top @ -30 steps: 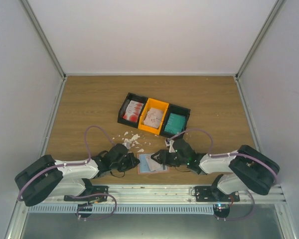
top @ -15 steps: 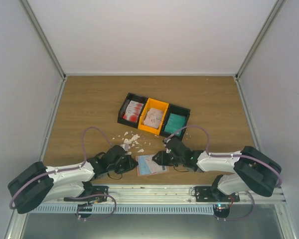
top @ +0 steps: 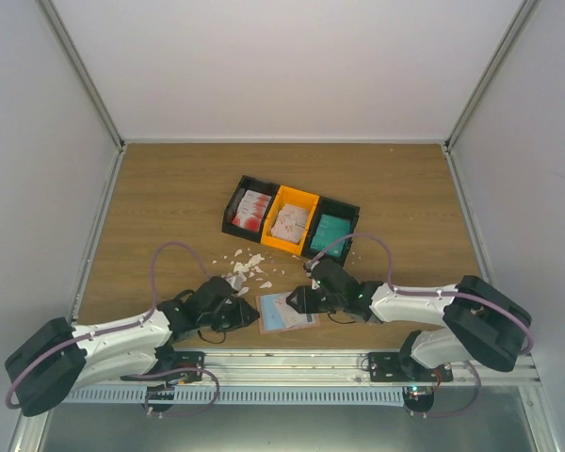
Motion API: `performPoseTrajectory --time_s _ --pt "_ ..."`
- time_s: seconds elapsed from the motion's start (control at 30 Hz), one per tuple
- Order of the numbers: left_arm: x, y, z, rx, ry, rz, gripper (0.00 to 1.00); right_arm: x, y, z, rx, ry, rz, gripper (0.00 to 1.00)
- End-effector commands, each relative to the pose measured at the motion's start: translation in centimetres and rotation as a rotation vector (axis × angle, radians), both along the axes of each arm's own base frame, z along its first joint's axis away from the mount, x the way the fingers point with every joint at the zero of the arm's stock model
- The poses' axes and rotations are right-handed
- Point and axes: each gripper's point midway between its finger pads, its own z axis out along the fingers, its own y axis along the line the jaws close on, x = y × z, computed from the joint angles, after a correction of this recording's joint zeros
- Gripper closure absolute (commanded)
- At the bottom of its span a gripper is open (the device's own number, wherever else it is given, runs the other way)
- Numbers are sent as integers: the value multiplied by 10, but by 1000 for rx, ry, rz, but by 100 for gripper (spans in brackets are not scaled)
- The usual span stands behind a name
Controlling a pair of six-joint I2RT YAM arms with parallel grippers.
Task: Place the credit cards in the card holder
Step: Insert the credit card into the card holder.
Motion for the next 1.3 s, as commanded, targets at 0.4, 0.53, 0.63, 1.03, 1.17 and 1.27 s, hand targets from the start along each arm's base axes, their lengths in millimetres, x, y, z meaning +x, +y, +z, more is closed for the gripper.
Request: performPoseTrajectory --time_s 0.4,0.53,0.63,1.03,1.17,1.27 --pt "7 -67 22 -143 -101 -254 88 -31 -33 -33 -135 102 63 60" --pt "7 -57 -1 -49 -33 -218 90 -37 -33 -34 -107 123 95 60" --pt "2 -44 -19 24 21 -187 91 -43 -33 -35 -84 145 118 59" --pt "-6 -10 -61 234 137 -121 92 -46 -33 -32 0 186 133 59" --pt "-8 -3 -68 267 150 -112 94 -46 -40 -38 -11 225 83 61" --pt "-11 4 -74 292 162 -98 94 -38 -58 -45 -98 212 -12 60"
